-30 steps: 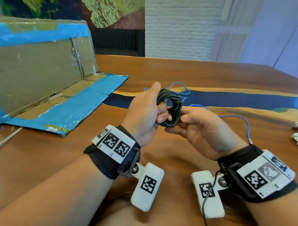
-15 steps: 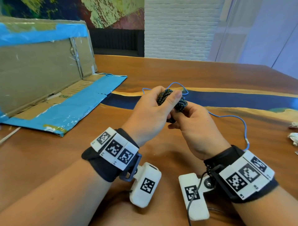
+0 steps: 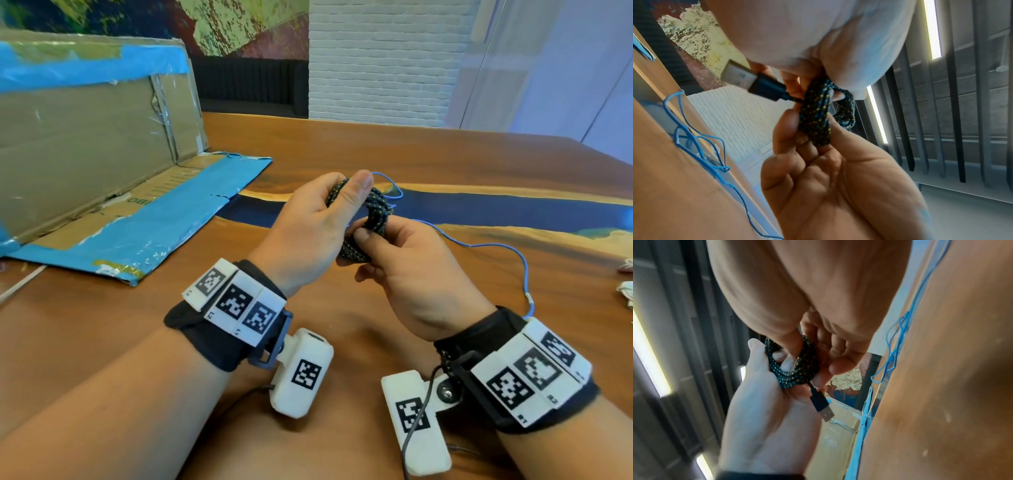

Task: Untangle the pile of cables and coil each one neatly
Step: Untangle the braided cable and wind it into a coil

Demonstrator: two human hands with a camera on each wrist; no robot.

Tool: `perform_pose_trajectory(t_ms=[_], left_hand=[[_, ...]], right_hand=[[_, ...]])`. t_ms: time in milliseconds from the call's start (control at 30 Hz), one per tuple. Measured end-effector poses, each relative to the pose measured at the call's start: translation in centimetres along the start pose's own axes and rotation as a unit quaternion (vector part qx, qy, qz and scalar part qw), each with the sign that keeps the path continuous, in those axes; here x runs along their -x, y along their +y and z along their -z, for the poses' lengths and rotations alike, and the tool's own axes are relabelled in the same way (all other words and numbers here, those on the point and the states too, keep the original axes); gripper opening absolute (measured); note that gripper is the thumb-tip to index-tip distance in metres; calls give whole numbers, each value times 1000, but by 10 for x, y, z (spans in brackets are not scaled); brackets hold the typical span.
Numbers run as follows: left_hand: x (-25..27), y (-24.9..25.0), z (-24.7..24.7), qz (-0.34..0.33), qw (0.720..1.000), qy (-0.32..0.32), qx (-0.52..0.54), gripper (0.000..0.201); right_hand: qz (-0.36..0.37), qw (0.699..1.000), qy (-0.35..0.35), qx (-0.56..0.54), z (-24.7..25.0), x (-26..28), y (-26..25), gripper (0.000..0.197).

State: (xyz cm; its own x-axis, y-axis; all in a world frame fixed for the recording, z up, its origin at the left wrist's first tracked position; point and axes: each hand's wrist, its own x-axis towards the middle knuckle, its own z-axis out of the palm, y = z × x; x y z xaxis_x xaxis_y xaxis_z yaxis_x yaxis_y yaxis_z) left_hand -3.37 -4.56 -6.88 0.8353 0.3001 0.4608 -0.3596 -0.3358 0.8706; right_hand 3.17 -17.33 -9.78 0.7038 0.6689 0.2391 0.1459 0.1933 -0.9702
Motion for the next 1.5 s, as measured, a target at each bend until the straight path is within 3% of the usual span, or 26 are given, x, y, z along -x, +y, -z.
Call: perform_pose_trajectory(t_ms=[100,367,500,567,800,1000,1267,1367,1500], left_hand=[[-2,-1,4,-11,999,-27,39,45],[-3,0,6,-30,998,-23,48,41],[-5,-3,8,-35,999,-4,19,43],[-5,-5,8,-32,999,-8,4,42],[-4,-7,7,-30,999,-14,-12,45],[-3,-8,2,-21,1000,5,8,42],[-4,-9,5,-6,1000,23,-10,46],[-3,-8,4,-7,1000,18,-12,46],[-2,-6,2,-7,1000,10,5,43]], right_hand=[[-56,991,-60,-109,2,3,-6,14],[-42,965,-171,-195,13,6,-12,25],[-25,991,-99,-86,15,4,-13,11],[-14,994,-83,-73,14,4,-13,14],[-9,994,-22,-110,5,4,-12,8],[7,985,37,-166,-5,1,-1,20],[-7,993,13,-117,-2,3,-5,14],[-33,990,-14,-138,5,2,-5,23],[-51,979,-28,-197,9,0,-6,59]])
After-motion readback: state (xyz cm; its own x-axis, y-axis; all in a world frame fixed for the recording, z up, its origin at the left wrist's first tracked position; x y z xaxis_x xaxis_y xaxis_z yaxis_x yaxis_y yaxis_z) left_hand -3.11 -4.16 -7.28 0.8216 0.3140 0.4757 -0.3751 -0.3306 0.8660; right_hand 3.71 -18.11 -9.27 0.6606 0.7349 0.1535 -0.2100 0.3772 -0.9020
